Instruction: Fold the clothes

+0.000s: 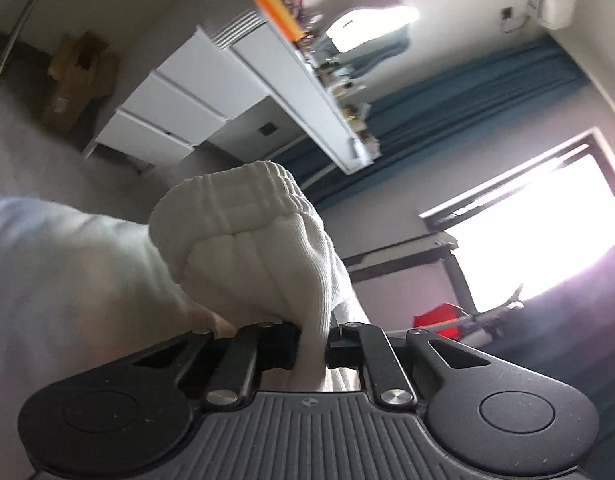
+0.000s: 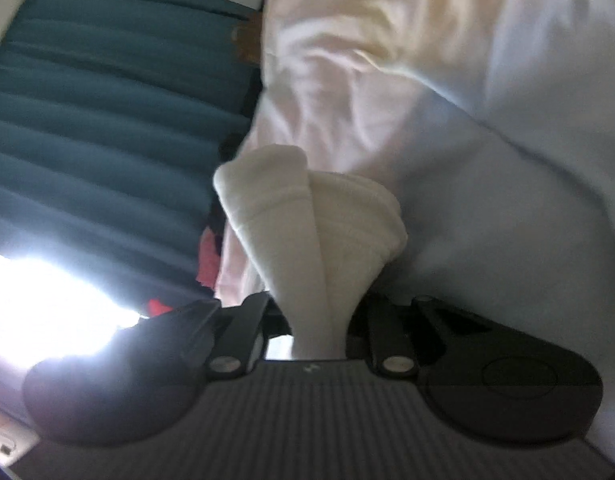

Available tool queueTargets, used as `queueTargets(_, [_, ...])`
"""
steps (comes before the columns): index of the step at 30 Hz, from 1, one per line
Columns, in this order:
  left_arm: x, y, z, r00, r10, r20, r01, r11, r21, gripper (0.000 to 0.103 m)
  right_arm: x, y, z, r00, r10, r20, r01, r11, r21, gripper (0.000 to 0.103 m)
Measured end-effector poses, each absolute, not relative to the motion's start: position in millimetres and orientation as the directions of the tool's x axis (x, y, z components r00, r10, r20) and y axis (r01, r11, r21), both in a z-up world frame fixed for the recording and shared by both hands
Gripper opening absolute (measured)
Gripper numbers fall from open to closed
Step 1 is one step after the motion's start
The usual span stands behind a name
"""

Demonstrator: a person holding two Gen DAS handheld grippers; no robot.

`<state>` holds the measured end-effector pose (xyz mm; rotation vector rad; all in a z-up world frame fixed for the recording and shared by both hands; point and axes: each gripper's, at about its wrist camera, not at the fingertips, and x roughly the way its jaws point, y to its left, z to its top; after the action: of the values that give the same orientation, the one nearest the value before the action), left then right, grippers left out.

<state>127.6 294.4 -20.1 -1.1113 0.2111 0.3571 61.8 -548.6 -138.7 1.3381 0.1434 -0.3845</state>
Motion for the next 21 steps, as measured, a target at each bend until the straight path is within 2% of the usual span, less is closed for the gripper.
queueTargets(6, [81, 296, 4, 0.927, 0.178, -0.33, -0.374, 0.408, -0.833, 0.01, 3, -557, -124, 0.922, -0.21, -0.324, 0.357, 0.144, 0.923, 0.013])
queueTargets(10, [49, 302, 12, 0.916, 0.176, -0.361, -0.402, 0.4, -0.824, 0.009, -36, -563, -115, 0.908, -0.237, -0.346, 0.386, 0.154, 0.909, 0.013])
queueTargets(14, [26, 308, 3, 0.873, 0.168, -0.458, -0.485, 0.396, -0.779, 0.009, -60, -564, -114, 0.892, -0.253, -0.374, 0.425, 0.189, 0.885, 0.013])
queueTargets(18, [12, 314, -6, 0.813, 0.156, -0.561, -0.567, 0.433, -0.701, 0.01, -73, -568, -140, 0.89, -0.224, -0.398, 0.427, 0.102, 0.898, 0.014])
queueTargets(20, [2, 316, -9, 0.799, 0.16, -0.58, -0.587, 0.415, -0.695, 0.016, -75, -568, -145, 0.896, -0.214, -0.388, 0.413, 0.089, 0.906, 0.016])
queueTargets(21, [-3, 316, -9, 0.792, 0.163, -0.589, -0.598, 0.408, -0.69, 0.022, -76, -568, -146, 0.9, -0.21, -0.382, 0.406, 0.086, 0.91, 0.016])
